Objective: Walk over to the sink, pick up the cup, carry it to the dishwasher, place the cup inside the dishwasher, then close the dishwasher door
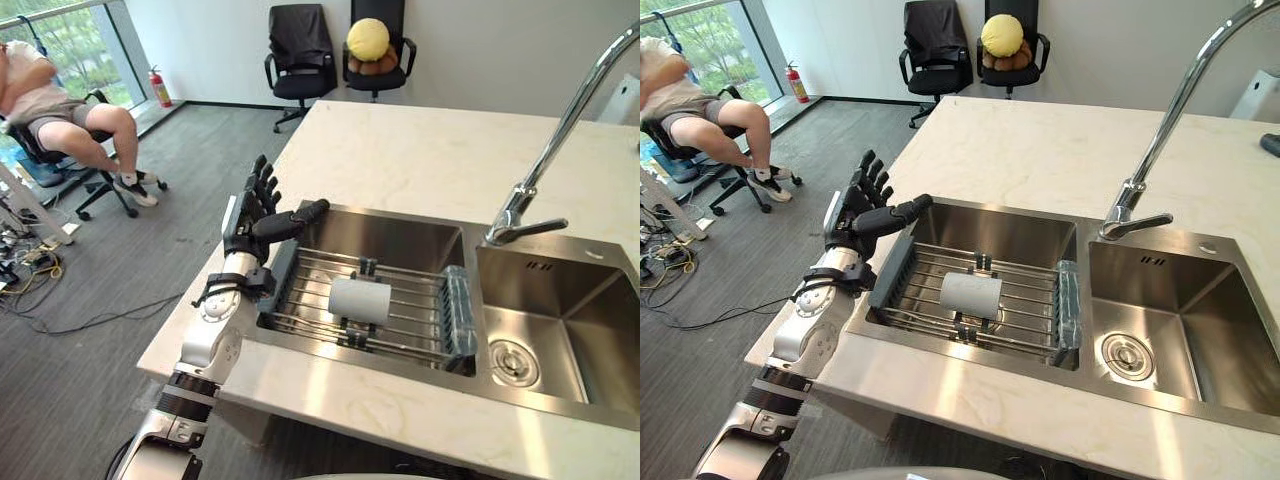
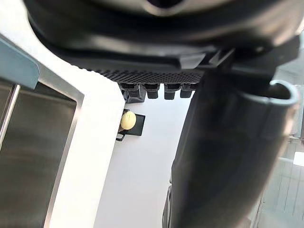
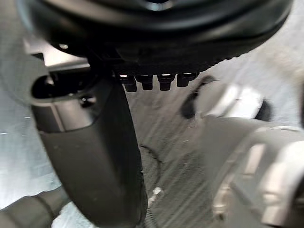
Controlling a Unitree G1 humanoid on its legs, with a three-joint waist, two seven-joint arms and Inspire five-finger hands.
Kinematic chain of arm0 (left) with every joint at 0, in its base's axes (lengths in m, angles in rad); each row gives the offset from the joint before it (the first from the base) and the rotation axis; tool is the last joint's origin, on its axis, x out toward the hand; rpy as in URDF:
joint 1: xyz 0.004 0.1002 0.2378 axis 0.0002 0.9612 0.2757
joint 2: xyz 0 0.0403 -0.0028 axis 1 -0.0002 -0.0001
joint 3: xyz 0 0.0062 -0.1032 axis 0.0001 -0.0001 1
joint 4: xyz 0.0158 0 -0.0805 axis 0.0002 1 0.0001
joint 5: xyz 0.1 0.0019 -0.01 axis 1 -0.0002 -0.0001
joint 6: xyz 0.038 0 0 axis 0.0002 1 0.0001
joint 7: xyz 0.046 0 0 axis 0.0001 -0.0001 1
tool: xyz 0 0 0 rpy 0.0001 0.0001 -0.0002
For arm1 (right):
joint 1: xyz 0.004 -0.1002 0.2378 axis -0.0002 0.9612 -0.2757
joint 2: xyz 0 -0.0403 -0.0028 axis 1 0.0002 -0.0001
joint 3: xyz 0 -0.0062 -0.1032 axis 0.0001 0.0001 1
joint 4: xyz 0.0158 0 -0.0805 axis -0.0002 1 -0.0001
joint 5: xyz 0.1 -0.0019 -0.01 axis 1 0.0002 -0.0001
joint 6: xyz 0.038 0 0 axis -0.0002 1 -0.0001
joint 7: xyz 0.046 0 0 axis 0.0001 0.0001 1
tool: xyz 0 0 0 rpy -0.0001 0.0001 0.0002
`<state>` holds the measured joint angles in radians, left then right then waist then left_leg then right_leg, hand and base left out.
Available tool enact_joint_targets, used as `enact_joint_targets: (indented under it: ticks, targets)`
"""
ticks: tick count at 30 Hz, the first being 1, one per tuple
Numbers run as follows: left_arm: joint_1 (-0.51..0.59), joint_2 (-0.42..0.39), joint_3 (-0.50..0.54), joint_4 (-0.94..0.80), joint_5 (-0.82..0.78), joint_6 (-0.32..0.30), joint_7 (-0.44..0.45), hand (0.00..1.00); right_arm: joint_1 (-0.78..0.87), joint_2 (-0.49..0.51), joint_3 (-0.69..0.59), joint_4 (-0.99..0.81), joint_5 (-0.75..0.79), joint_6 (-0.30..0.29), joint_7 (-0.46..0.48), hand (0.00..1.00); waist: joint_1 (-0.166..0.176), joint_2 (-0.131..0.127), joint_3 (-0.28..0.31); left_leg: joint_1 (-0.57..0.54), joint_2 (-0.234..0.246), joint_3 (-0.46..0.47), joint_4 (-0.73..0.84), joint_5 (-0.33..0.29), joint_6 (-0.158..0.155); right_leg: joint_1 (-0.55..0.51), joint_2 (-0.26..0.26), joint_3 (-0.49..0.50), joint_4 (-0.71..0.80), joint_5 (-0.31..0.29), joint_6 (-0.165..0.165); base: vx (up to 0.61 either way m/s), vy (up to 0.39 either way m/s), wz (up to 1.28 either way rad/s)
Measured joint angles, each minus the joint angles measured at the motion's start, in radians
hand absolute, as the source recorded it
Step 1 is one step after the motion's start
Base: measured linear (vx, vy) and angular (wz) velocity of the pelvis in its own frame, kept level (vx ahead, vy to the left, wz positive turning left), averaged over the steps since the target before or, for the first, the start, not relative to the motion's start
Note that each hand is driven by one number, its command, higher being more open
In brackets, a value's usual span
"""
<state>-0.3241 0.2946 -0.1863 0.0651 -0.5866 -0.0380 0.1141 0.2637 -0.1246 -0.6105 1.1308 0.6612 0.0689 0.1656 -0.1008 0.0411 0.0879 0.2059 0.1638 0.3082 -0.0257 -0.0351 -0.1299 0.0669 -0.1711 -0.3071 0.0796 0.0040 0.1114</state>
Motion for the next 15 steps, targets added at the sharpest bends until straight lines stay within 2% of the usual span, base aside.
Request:
enact_joint_targets:
  ticks: [5, 8, 11, 15]
  targets:
    - [0.02, 0.032, -0.047, -0.066, 0.06, 0.015, -0.114, 1.0, -0.007, 0.043, -0.011, 0.045, -0.002, -0.005, 0.027, 1.0, 0.021, -0.004, 0.009, -0.012, -0.013, 0.0, 0.0, 0.0, 0.0, 0.003, -0.01, -0.008, -0.015, 0.005, 0.009, 0.01, 0.016, 0.08]
    - [0.019, 0.051, -0.096, -0.102, 0.112, 0.033, -0.246, 1.0, -0.019, 0.065, -0.008, 0.055, -0.047, -0.005, 0.034, 1.0, 0.021, -0.002, 0.011, -0.011, -0.013, 0.0, 0.001, -0.002, 0.003, 0.008, -0.01, -0.012, -0.017, 0.007, 0.011, -0.05, -0.002, 0.04]
    - [0.019, 0.099, -0.196, -0.135, 0.166, 0.035, -0.399, 1.0, -0.019, 0.058, -0.008, 0.054, -0.065, -0.01, 0.033, 1.0, 0.012, 0.001, 0.012, -0.012, -0.013, 0.002, 0.002, -0.008, 0.009, 0.012, -0.01, -0.013, -0.021, 0.012, 0.015, -0.08, 0.003, 0.01]
    - [0.014, 0.133, -0.248, -0.14, 0.217, 0.052, -0.447, 1.0, -0.006, 0.046, 0.014, 0.048, -0.066, -0.034, 0.034, 1.0, -0.003, 0.005, 0.013, -0.013, -0.016, 0.009, 0.005, -0.009, 0.012, 0.015, -0.01, -0.005, -0.035, 0.025, 0.018, -0.06, 0.007, -0.06]
